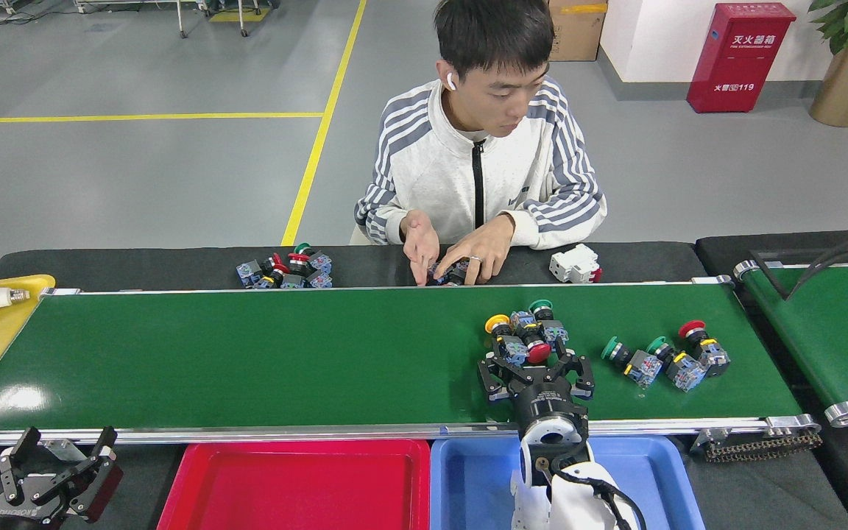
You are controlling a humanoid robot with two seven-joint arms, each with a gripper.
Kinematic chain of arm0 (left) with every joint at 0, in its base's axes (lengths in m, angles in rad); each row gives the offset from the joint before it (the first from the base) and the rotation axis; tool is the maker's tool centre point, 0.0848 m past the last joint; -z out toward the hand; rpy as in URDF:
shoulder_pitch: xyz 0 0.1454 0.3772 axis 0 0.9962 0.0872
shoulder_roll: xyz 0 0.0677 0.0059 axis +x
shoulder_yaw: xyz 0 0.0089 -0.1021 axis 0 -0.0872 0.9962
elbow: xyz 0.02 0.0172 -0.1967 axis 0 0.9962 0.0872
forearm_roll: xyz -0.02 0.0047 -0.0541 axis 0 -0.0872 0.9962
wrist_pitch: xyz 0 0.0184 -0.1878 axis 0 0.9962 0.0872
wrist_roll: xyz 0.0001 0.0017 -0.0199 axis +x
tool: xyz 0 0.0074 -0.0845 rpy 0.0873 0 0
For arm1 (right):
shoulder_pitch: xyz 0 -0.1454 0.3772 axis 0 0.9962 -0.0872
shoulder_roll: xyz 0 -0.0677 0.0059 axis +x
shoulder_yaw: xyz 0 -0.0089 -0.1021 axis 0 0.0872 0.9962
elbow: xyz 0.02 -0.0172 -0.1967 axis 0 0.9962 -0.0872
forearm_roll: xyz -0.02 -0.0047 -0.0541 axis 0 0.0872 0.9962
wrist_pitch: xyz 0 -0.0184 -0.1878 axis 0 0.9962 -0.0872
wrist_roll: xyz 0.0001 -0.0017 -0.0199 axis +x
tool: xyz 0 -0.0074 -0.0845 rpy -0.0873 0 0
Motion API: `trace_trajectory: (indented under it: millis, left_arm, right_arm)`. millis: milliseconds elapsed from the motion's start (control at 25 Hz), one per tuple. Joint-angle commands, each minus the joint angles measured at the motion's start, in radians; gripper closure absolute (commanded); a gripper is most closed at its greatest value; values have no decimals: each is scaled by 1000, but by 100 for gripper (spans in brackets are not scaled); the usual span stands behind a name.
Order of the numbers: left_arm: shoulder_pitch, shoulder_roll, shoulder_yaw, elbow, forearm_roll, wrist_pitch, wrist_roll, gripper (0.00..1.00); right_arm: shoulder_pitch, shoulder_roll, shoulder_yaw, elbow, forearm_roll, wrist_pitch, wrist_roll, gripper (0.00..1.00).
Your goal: Pick switch part from conveyor to tray
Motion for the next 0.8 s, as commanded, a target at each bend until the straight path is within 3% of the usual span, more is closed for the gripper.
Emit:
trace_trajectory:
  millis: [0,80,160,280,319,359,559,639,759]
  left_arm:
    - [-6,13,2,-8,-2,-3,4,0]
    - [-15,15,-21,-10,-2,-3,4,0]
    - [-22,15,-37,-14,-2,-3,4,0]
    - [-36,15,-38,-13,0,-3,2,0]
    - [-38,15,-38,-10,0,-3,2,0]
    - [-36,16,-37,-10,0,-3,2,0]
    - [-24,15,-37,-10,-2,-3,2,0]
    - [-30,15,-37,-10,-2,-3,2,0]
    - [-30,15,-37,-8,-2,-1,2,0]
  right_arm:
    - [-29,9,0,20,-3,2,-9,0]
    - [-39,9,1,36,-14,2,-9,3]
    - [-40,8,9,36,-17,-1,-7,21]
    - [-42,5,12,36,-17,-12,-4,75]
    - [-42,3,13,36,-17,-13,-2,90]
    - [-40,-2,26,32,-19,-13,-4,95]
    - [-6,-5,95,-65,-20,-30,-10,98]
    - [52,-9,181,-177,-20,-110,-15,98]
    - [170,-81,294,-393,-20,-332,-22,94]
